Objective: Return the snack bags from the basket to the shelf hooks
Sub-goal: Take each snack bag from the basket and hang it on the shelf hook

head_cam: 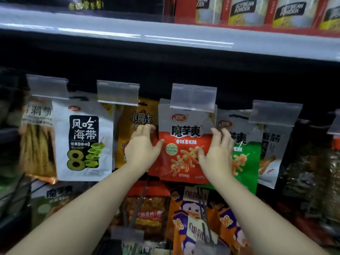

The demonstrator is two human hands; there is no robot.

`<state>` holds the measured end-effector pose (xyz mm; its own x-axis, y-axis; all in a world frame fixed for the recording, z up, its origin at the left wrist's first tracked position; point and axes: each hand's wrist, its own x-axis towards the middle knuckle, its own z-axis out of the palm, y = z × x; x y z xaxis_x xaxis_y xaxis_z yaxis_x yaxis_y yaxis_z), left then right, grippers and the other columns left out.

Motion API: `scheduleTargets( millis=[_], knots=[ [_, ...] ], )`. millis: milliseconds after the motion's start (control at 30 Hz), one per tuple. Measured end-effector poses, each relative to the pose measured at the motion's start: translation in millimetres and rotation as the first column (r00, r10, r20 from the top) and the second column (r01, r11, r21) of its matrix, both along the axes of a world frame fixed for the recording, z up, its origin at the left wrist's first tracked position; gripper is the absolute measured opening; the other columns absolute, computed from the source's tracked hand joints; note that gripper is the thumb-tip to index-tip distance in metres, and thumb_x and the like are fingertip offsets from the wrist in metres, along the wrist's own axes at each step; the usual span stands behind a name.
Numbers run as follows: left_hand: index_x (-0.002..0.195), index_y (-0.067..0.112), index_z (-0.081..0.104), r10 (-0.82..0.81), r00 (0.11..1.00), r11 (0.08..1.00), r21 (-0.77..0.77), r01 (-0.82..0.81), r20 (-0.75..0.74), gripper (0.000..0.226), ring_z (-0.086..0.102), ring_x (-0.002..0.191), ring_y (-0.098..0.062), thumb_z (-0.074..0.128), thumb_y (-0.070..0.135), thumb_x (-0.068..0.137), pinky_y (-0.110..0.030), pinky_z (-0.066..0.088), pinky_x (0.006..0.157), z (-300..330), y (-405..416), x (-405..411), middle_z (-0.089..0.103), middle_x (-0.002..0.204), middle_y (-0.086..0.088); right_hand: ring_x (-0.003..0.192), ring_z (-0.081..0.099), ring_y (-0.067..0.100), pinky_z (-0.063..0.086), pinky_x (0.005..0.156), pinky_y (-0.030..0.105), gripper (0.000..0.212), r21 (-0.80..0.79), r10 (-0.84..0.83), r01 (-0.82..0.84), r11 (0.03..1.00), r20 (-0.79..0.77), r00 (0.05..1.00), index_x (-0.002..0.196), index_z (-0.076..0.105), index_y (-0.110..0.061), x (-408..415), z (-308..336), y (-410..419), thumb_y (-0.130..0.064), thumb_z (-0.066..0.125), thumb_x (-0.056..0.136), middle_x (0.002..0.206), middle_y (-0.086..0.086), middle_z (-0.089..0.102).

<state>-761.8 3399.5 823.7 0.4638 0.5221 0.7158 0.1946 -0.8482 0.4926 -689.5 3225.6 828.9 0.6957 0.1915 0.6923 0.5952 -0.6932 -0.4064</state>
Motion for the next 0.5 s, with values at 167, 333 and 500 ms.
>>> scheduleTargets(
  millis=[167, 333, 500],
  knots=[
    [0.120, 0.023, 0.055, 0.071, 0.980, 0.948, 0.318, -0.008, -0.187, 0.035, 0.058, 0.108, -0.023, 0.048, 0.044, 0.092, -0.036, 0.050, 0.073, -16.9, -6.0, -34.3, 0.065, 0.114, 0.002, 0.126, 0.041, 0.026, 0.034, 0.105, 0.041, 0.041, -0.409, 0.125, -0.073, 0.909, 0.102, 0.987, 0.133, 0.044, -0.014, -30.4, -14.6, -1.9, -0.031, 0.047, 0.095, 0.136, 0.006, 0.045],
    [0.103, 0.018, 0.062, 0.147, 0.927, 0.935, 0.355, -0.016, -0.344, 0.031, 0.065, 0.085, -0.027, 0.043, 0.041, 0.096, -0.030, 0.044, 0.055, -47.8, -0.6, -89.5, 0.067, 0.094, -0.002, 0.121, 0.049, 0.028, 0.042, 0.095, 0.040, 0.037, -0.555, 0.296, -0.222, 0.802, 0.046, 0.954, 0.130, 0.042, -0.015, -66.5, -33.5, 20.4, -0.033, 0.041, 0.098, 0.129, 0.006, 0.052],
    [0.099, 0.020, 0.060, 0.336, 0.835, 0.920, 0.342, -0.192, -0.436, 0.033, 0.066, 0.086, -0.026, 0.038, 0.046, 0.097, -0.028, 0.034, 0.052, -93.3, 23.5, -170.2, 0.066, 0.094, 0.000, 0.114, 0.051, 0.028, 0.044, 0.085, 0.038, 0.037, -0.627, 0.446, -0.370, 0.686, -0.039, 0.894, 0.130, 0.041, -0.016, -112.7, -66.2, 53.4, -0.035, 0.039, 0.099, 0.122, 0.005, 0.055]
  ],
)
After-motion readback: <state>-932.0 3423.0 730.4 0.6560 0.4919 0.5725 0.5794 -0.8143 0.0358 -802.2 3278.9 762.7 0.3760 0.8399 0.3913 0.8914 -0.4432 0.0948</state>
